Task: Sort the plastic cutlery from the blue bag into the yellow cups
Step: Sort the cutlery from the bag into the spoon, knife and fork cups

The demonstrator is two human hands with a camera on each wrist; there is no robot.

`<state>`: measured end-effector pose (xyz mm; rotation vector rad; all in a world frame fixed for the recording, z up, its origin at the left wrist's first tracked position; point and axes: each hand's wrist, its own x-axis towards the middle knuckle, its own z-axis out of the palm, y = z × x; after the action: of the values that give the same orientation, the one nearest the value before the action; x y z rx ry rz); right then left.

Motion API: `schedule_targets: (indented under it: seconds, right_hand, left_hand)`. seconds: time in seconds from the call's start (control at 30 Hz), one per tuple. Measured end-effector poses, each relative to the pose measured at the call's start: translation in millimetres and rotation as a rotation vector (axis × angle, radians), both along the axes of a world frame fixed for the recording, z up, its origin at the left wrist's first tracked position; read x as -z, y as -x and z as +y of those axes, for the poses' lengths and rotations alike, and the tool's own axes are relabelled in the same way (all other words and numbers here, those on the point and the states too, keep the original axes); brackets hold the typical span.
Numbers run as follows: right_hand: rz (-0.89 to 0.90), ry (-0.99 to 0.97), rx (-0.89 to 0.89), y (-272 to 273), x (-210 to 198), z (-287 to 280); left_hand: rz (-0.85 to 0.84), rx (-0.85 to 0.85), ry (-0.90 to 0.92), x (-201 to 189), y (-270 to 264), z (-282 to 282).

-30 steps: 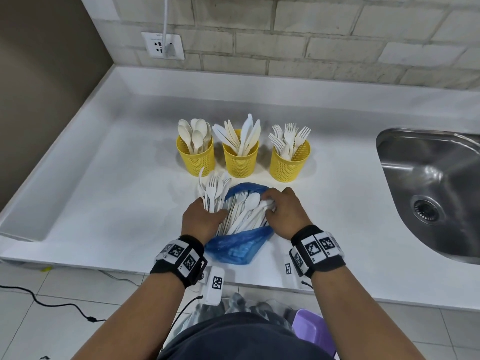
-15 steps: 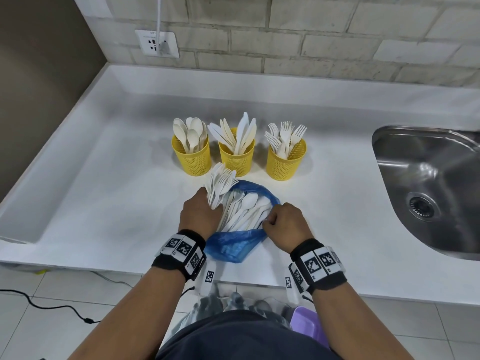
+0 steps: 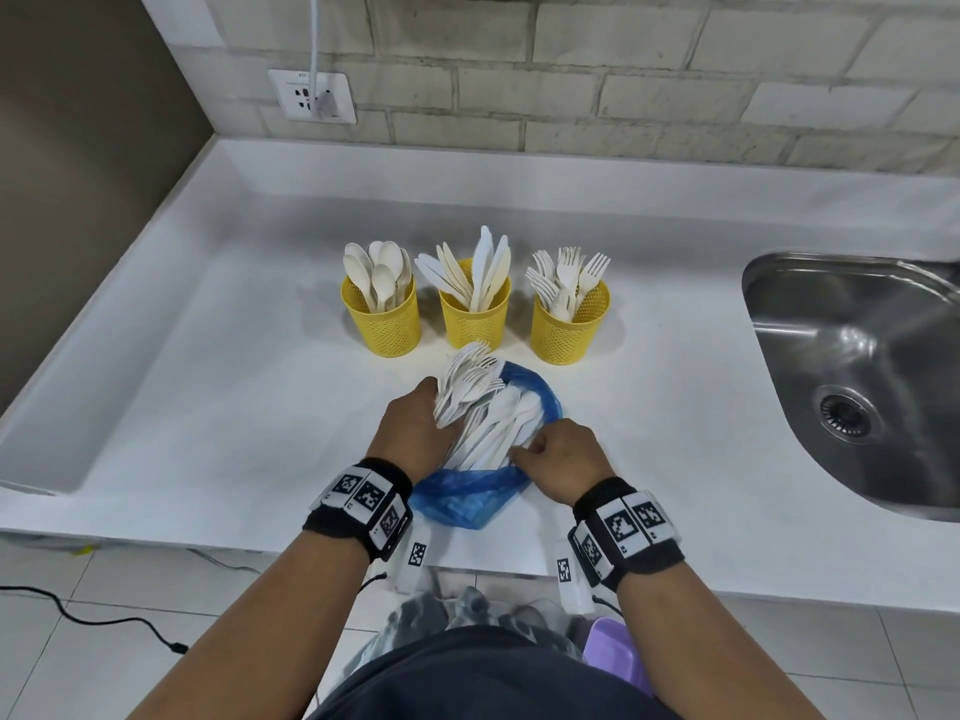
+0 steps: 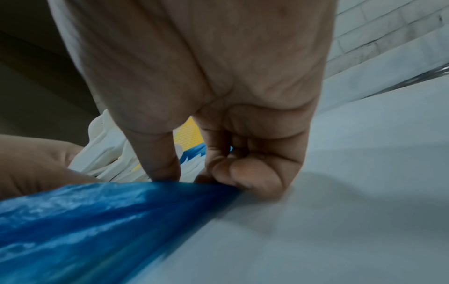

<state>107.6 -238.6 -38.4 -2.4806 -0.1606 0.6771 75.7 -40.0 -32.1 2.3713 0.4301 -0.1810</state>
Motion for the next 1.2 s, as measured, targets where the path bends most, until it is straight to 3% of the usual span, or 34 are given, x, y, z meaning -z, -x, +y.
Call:
schedule_targets:
  seconds: [0.3,0.67,0.83,1.03,1.2]
  right_hand:
    - [-0.034,-0.032,0.025,6,-7,1]
    - [-0.091,-0.044,-0.012,4,-14,1]
    - [-0.227,-0.091,0.029,-8,-19,5]
    - [-0.247,-0.138,-0.126,-11,-19,21]
    - [-0.274,-0.125,-0.117,-15,-17,26]
  left_hand:
    - [-0.03,-0.134,0.063,-1,-9,-1]
    - [0.096,-0.014,-0.188,-7,-21,-4]
    - [0.115,-0.021,-0.15,-5,-10,-5]
    - [0.138,-0.003,-0.19,-10,-4,-15]
    - [0.127,-0.053,-0.101,-9,0,-13]
